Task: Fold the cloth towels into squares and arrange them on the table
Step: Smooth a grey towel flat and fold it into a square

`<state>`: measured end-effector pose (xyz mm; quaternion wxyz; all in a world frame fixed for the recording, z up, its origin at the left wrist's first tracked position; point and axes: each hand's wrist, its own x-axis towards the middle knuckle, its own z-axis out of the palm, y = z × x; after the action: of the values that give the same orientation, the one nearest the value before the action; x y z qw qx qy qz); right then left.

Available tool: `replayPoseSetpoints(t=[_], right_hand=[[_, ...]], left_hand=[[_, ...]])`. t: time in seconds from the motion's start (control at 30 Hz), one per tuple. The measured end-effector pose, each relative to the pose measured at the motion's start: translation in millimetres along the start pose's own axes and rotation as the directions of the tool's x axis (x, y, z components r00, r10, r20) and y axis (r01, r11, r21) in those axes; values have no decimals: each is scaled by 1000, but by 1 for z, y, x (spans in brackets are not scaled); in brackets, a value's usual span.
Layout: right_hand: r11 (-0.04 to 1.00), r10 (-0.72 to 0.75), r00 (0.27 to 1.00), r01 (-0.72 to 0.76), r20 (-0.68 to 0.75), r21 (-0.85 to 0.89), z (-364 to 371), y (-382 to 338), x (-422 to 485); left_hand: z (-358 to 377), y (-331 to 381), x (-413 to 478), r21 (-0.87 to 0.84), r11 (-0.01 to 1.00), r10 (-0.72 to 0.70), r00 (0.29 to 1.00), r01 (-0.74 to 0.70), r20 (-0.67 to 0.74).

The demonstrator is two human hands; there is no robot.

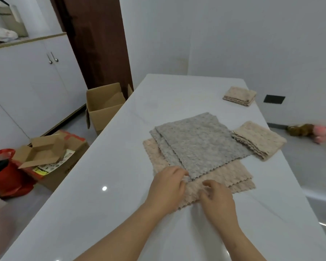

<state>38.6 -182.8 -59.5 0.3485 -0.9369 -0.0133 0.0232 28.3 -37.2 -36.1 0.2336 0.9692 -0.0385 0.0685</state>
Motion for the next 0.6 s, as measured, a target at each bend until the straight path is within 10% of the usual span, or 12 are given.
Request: replayPoseSetpoints(t=[0.6], right_hand=[[954, -300, 941, 297, -154, -44, 76, -14, 20]], left_hand=[[30, -108, 60, 128, 982, 117, 981, -137, 154]])
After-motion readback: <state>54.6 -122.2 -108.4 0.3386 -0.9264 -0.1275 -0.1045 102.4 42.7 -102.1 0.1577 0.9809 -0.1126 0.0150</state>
